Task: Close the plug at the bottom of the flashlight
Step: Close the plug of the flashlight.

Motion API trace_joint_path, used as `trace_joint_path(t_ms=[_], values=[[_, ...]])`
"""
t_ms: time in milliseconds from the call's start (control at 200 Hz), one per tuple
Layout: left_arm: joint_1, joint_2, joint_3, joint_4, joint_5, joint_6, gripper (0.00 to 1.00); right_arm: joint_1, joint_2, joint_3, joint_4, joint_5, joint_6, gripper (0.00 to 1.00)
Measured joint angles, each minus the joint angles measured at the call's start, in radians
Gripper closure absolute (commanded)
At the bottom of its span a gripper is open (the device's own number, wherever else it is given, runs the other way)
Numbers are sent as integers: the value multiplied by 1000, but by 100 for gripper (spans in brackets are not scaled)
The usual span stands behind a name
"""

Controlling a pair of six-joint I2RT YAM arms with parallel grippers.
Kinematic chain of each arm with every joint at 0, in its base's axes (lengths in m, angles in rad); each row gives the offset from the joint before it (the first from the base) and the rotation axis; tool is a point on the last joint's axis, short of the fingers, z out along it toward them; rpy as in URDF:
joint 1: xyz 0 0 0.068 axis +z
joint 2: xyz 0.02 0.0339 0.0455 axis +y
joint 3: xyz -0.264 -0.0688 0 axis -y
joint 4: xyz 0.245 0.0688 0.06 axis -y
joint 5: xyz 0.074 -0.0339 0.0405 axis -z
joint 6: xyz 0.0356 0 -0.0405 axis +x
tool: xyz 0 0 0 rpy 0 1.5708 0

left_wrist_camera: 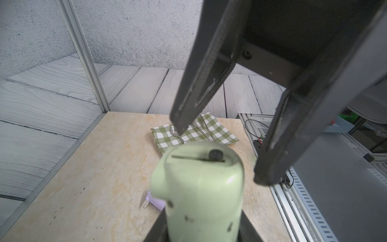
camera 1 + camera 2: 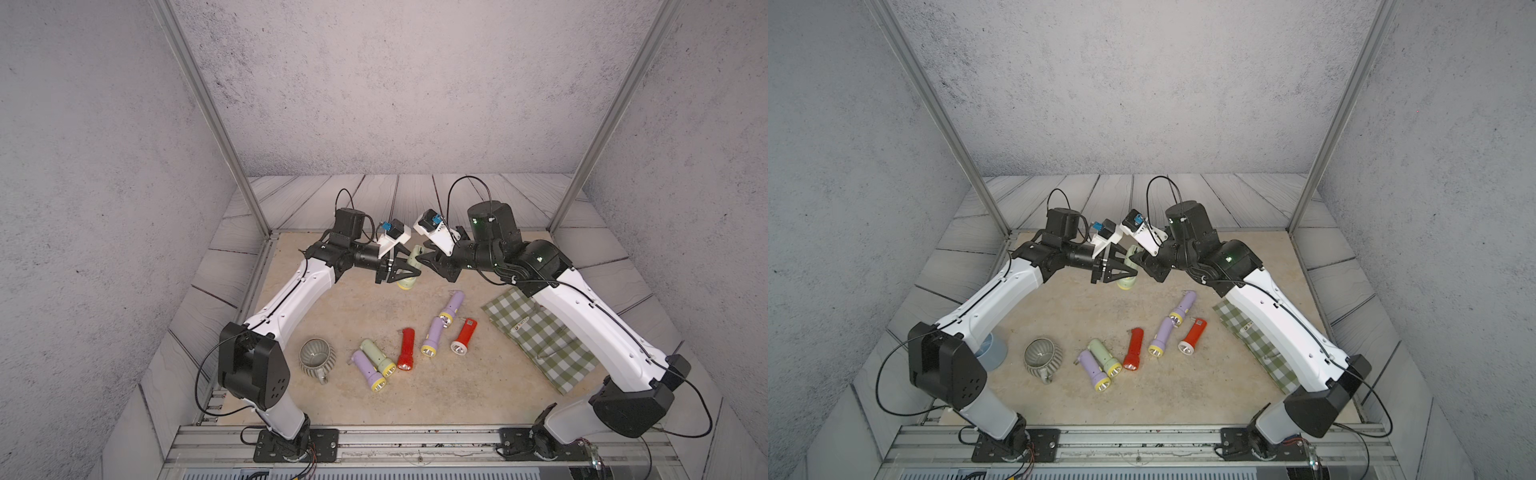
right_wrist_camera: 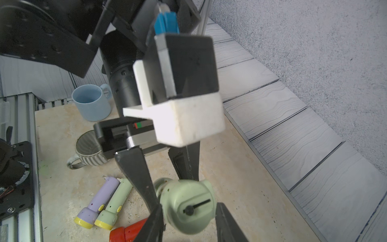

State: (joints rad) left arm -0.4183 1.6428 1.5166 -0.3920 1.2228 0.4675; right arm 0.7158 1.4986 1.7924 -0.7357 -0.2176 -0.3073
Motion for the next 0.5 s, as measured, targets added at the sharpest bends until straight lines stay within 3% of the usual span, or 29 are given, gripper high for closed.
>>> trace_joint_path(t_ms=[500], values=[[4,0,0,-2,1,-1,100,-2,22,13,13,-46,0,71]])
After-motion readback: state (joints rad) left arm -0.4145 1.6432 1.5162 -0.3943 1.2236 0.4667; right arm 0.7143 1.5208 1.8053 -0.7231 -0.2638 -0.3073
